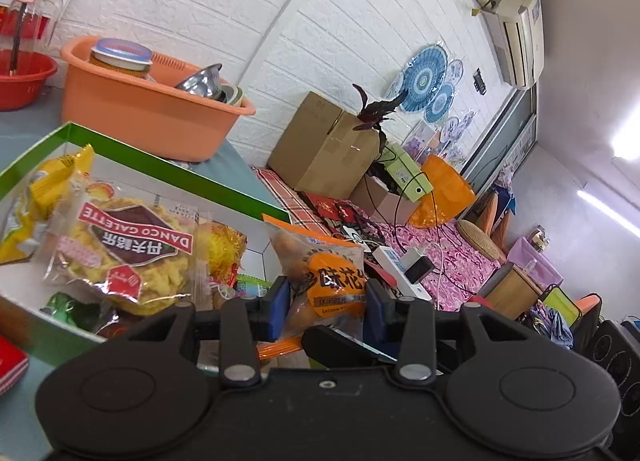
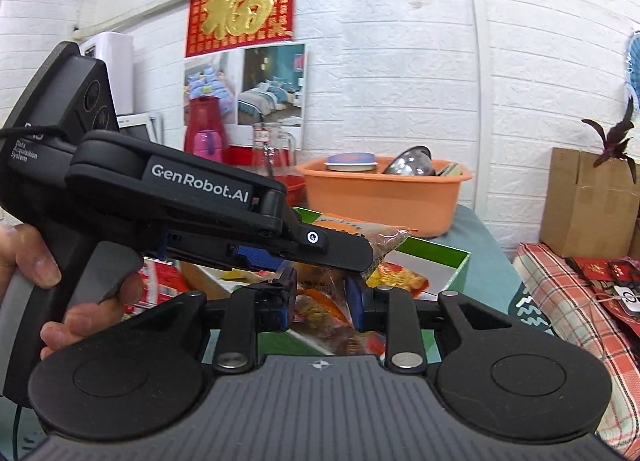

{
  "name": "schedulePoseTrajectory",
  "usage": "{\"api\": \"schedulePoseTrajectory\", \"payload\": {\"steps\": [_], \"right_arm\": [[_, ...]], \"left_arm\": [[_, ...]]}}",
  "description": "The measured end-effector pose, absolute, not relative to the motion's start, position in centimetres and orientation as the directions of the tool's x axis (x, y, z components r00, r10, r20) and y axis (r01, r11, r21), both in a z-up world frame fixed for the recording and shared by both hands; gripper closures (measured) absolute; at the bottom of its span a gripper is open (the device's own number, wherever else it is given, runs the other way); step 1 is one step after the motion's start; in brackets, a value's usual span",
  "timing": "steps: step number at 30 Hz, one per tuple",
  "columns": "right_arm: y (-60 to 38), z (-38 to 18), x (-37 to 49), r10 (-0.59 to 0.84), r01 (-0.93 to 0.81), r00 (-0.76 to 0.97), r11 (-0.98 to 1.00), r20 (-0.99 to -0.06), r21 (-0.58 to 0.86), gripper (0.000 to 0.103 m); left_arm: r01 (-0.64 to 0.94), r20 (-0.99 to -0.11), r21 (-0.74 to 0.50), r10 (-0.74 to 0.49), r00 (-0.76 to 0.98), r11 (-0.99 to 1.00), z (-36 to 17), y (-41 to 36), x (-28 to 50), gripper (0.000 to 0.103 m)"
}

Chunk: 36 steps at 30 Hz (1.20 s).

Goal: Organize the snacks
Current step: 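Drop the orange-labelled snack bags into the green box with both grippers, then grasp a green pea snack bag with the right gripper while the left grasps another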

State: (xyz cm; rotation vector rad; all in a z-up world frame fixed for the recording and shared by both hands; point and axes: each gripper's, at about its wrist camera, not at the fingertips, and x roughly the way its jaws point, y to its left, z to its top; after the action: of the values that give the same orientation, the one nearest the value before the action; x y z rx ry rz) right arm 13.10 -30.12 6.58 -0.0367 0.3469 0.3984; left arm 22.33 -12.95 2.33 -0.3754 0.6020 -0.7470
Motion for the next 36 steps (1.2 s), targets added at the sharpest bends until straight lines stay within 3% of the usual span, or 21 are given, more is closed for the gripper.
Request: {"api": "schedulePoseTrajectory", "payload": {"steps": [1,3,4,5,6,9,11,20,25,36], "right_arm": [[-30.2,6.4,13.4,0.368,-0.380,0.865,0.924,-0.341,0.034,0.056],[-30.5,5.7,14.1,0.357,-0.364,0.864,0.930,-0.354,0.048,0.056],[-30.6,5.3,14.6,0.354,-0.361,0.861,0.931,-0.365,0.053,0.054],[-30.6,4.9,15.0,0.349,-0.356,0.857,0.933,-0.380,0.054,0.050],[-30.5,4.3,15.3,0.333,-0.343,0.853,0.938,-0.402,0.048,0.035],[-30.4,3.6,15.0,0.326,-0.343,0.862,0.939,-0.389,0.028,0.009],[-30.2,3.9,14.7,0.329,-0.346,0.861,0.938,-0.386,0.027,0.000],[-29.4,7.4,10.5,0.336,-0.354,0.886,0.935,-0.319,0.002,0.000],[-28.4,8.4,8.0,0.385,-0.398,0.868,0.917,-0.314,0.023,0.000],[-24.7,6.4,6.0,0.484,-0.486,0.779,0.868,-0.398,0.103,0.000]], "left_arm": [[0.519,-0.378,-0.517,-0.726,0.575,0.681,2.0,-13.2,22.8,0.067],[0.519,-0.408,-0.501,-0.718,0.564,0.692,1.4,-13.8,23.7,0.052],[0.504,-0.427,-0.499,-0.705,0.565,0.706,1.0,-13.9,24.0,0.019],[0.475,-0.445,-0.502,-0.687,0.575,0.723,0.7,-13.8,24.2,0.000],[0.453,-0.441,-0.511,-0.675,0.592,0.731,0.5,-13.5,24.0,0.000],[0.465,-0.412,-0.497,-0.671,0.616,0.732,0.6,-12.7,22.9,0.000],[0.463,-0.412,-0.497,-0.669,0.619,0.734,0.9,-12.2,22.3,0.000],[0.425,-0.339,-0.500,-0.623,0.705,0.754,4.8,-7.4,15.5,0.000],[0.337,-0.343,-0.457,-0.513,0.787,0.823,5.1,-3.0,10.5,0.000],[0.086,-0.462,-0.469,-0.327,0.825,0.879,-0.5,4.2,6.0,0.000]]}}
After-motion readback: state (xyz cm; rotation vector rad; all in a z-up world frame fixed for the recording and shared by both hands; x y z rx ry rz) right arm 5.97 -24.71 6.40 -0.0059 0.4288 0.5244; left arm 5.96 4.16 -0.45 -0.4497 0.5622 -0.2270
